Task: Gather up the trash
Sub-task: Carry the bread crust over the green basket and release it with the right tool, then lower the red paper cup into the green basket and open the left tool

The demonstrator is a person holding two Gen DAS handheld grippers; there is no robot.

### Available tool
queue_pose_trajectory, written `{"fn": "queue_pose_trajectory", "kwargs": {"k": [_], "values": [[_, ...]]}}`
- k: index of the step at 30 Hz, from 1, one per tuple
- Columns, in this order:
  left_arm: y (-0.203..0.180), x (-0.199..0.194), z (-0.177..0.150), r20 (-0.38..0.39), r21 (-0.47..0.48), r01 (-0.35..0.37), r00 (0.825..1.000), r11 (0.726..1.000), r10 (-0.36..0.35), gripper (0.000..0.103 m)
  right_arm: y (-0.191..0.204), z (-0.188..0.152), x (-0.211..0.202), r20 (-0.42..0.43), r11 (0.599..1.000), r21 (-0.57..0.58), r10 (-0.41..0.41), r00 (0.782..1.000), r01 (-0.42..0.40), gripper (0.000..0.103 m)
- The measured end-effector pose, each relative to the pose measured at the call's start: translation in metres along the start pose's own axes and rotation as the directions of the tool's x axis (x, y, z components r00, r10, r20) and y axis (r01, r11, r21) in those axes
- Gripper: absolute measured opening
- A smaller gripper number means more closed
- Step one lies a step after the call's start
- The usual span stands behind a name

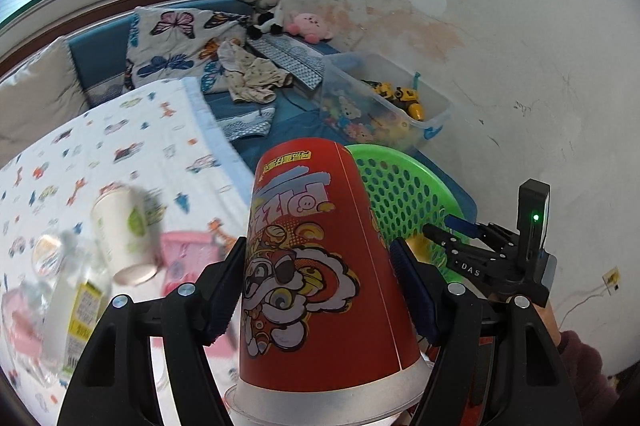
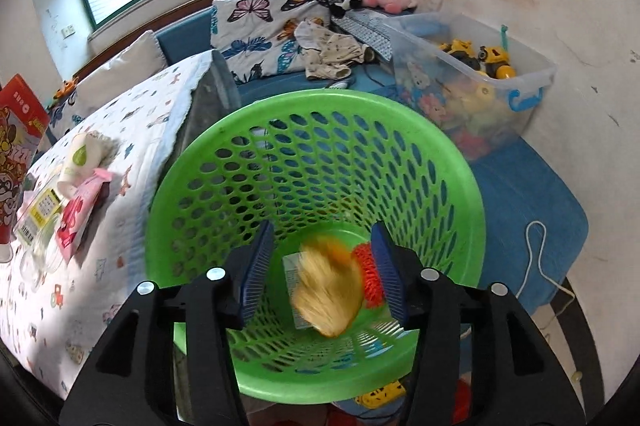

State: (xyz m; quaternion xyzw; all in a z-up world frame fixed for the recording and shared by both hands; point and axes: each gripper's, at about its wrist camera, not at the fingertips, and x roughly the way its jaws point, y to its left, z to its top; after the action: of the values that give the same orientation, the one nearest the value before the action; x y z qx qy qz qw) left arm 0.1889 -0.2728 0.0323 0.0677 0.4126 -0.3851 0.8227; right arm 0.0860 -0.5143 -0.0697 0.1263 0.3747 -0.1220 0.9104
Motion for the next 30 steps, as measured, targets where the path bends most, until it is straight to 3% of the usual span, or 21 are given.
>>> {"fn": "queue_pose_trajectory", "kwargs": {"k": [13,26,28,30], "values": [[-0.044,0.07,0.017,-0.093,0.051,0.044,0.995,0.998,-0.039,0.068,-0.028,-0.015,-0.037,0.066,0.998,0.061,0.014,0.998,-0.018,0.062],[-0.085,0.14,0.029,-0.182,0.088,0.073,0.982,0.993,-0.056,0.069,-0.038,-0.032,-0.053,0.072,0.996,0.084,0.014,0.997,-0.02,0.062],[-0.09,0.146,0.031,-0.179,0.096,0.074,0.982,0.993,-0.056,0.07,-0.04,-0.032,-0.053,0.075,0.996,0.086,0.011,0.997,-0.017,0.062],[-0.093,0.148,0.032,-0.167,0.09,0.088,0.983,0.992,-0.072,0.081,-0.041,-0.034,-0.055,0.075,0.996,0.092,0.01,0.997,-0.017,0.062]]}}
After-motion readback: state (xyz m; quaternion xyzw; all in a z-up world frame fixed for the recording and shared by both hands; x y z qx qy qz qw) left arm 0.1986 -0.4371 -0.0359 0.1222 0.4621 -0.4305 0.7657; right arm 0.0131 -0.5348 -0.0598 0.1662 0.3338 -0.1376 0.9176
